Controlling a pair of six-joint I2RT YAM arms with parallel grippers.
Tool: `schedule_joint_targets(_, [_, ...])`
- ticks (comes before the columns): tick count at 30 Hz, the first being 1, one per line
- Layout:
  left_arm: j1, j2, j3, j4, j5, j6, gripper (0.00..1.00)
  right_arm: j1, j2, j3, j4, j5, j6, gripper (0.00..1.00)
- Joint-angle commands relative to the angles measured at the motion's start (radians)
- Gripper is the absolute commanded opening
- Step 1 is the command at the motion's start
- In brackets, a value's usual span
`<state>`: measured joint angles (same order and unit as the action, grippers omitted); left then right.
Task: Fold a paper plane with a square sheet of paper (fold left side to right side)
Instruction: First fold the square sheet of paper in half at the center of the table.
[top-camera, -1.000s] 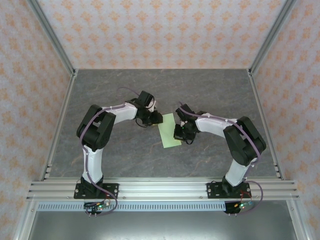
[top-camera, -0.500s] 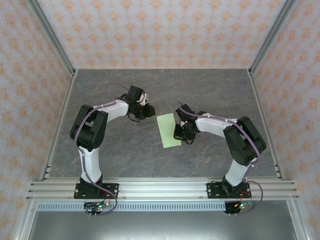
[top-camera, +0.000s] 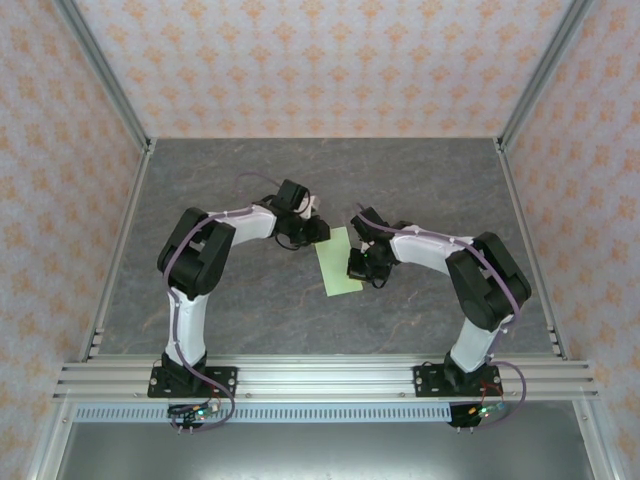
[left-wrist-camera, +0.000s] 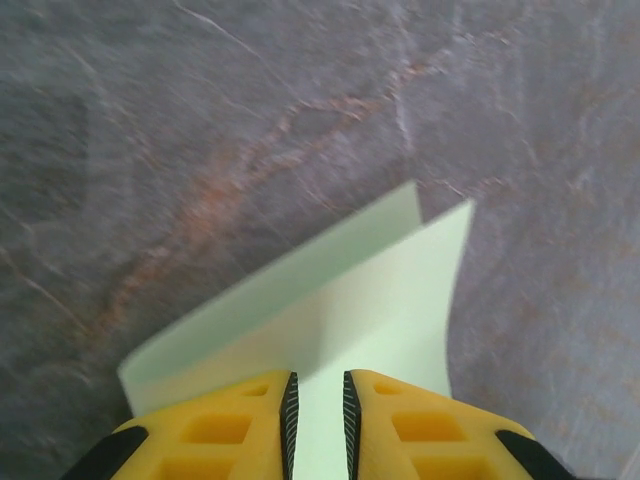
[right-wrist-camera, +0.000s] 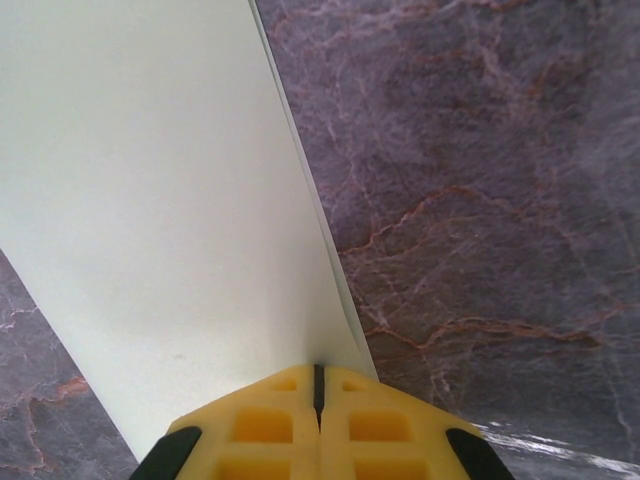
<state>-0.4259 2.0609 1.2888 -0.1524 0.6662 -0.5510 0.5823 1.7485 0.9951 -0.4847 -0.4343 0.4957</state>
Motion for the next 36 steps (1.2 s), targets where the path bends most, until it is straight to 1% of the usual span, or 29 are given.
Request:
schedule_joint_targets(1, [0.018, 0.017, 0.037, -0.029, -0.059, 0.011, 0.21, 0.001, 0.068, -0.038, -0.106, 0.079, -0.016, 0.07])
schedule_joint_targets(7, [0.076, 0.036, 0.029, -0.015, -0.082, 0.011, 0.21, 0.001, 0.066, -0.042, -0.113, 0.082, -0.018, 0.07])
schedule_joint_targets(11, [0.114, 0.066, 0.061, -0.023, -0.087, 0.011, 0.21, 0.002, 0.064, -0.047, -0.111, 0.075, -0.019, 0.07])
schedule_joint_targets(14, [0.128, 0.078, 0.1, -0.051, -0.088, 0.045, 0.21, 0.002, 0.052, -0.053, -0.089, 0.048, -0.017, 0.07])
schedule_joint_targets(19, [0.132, 0.006, 0.099, -0.065, -0.084, 0.053, 0.24, 0.001, -0.019, -0.089, 0.025, -0.05, 0.017, 0.08])
schedule_joint_targets(22, [0.131, -0.078, 0.052, -0.057, -0.089, 0.047, 0.27, 0.001, -0.117, -0.107, 0.08, -0.036, 0.046, 0.1])
schedule_joint_targets(23, [0.132, -0.111, 0.028, -0.05, -0.091, 0.041, 0.28, 0.002, -0.148, -0.101, 0.08, -0.017, 0.046, 0.13])
schedule_joint_targets(24, [0.132, -0.143, 0.001, -0.039, -0.091, 0.032, 0.3, 0.002, -0.172, -0.093, 0.073, 0.007, 0.041, 0.21])
schedule_joint_targets(26, [0.13, -0.225, -0.068, -0.008, -0.09, 0.022, 0.32, 0.001, -0.21, -0.08, 0.052, 0.051, 0.025, 0.32])
schedule_joint_targets(27, [0.127, -0.26, -0.108, 0.014, -0.086, -0.018, 0.32, 0.001, -0.222, -0.073, 0.04, 0.075, 0.013, 0.36])
schedule_joint_targets(30, [0.099, -0.326, -0.209, 0.05, -0.073, -0.049, 0.32, 0.002, -0.224, -0.064, 0.018, 0.107, -0.011, 0.49])
schedule_joint_targets(33, [0.045, -0.374, -0.275, 0.048, -0.106, -0.061, 0.32, 0.001, -0.196, -0.073, 0.044, 0.063, -0.001, 0.54])
schedule_joint_targets(36, [-0.005, -0.424, -0.338, 0.087, -0.136, -0.087, 0.33, 0.001, -0.174, -0.09, 0.097, 0.006, 0.03, 0.55])
